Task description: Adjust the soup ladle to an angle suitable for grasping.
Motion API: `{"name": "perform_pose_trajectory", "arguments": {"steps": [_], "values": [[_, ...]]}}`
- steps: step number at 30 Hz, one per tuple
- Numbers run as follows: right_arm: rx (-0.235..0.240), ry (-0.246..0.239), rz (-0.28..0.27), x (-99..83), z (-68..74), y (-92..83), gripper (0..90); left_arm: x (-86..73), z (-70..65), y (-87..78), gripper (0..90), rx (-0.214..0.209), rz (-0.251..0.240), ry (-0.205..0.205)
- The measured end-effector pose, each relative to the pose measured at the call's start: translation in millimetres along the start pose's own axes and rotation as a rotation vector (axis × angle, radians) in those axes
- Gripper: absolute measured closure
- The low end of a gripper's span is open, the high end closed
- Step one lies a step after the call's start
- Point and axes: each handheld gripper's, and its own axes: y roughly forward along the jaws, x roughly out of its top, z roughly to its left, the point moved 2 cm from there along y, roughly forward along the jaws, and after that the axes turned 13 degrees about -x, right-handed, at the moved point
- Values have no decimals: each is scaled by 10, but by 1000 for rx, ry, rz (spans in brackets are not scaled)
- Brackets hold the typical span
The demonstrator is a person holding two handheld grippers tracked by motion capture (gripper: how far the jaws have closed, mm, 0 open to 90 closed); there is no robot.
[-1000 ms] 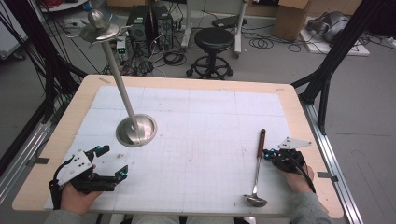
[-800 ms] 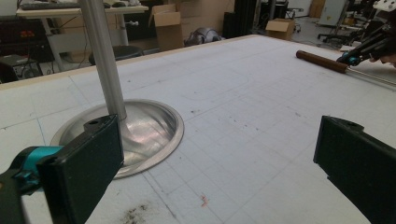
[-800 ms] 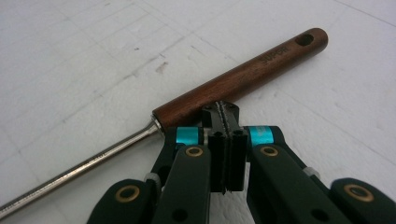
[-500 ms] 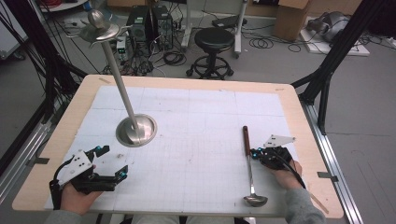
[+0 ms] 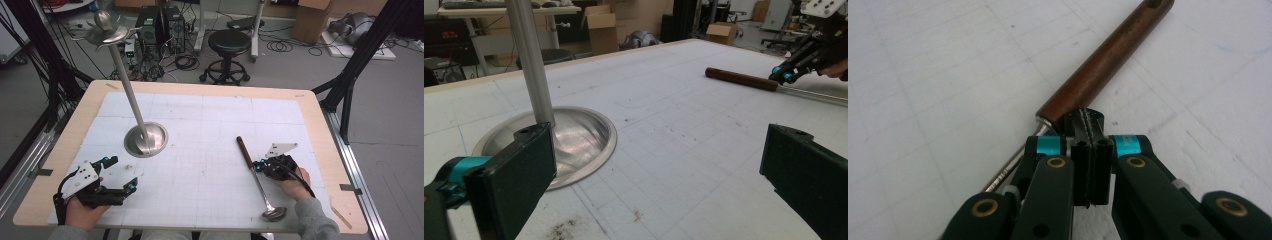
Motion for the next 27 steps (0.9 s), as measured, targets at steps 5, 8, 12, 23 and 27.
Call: {"name": "perform_pose_trajectory", "arguments": {"steps": [5,8,12,23,27], "values": [[49,-28,8,98,95,47,900,-4,2,1,20,-1,0,-1],[68,-60,23,183,195,88,900,-5,2,-6,20,1,0,-4],[106,-82,30,259,295,127,900,-6,1,-11,20,1,-1,-3],[185,-180,50,347,439,134,900,-10,-3,-8,20,2,7,0],[170,-184,39,364,432,112,900,-3,-3,-18,20,3,2,2]]}}
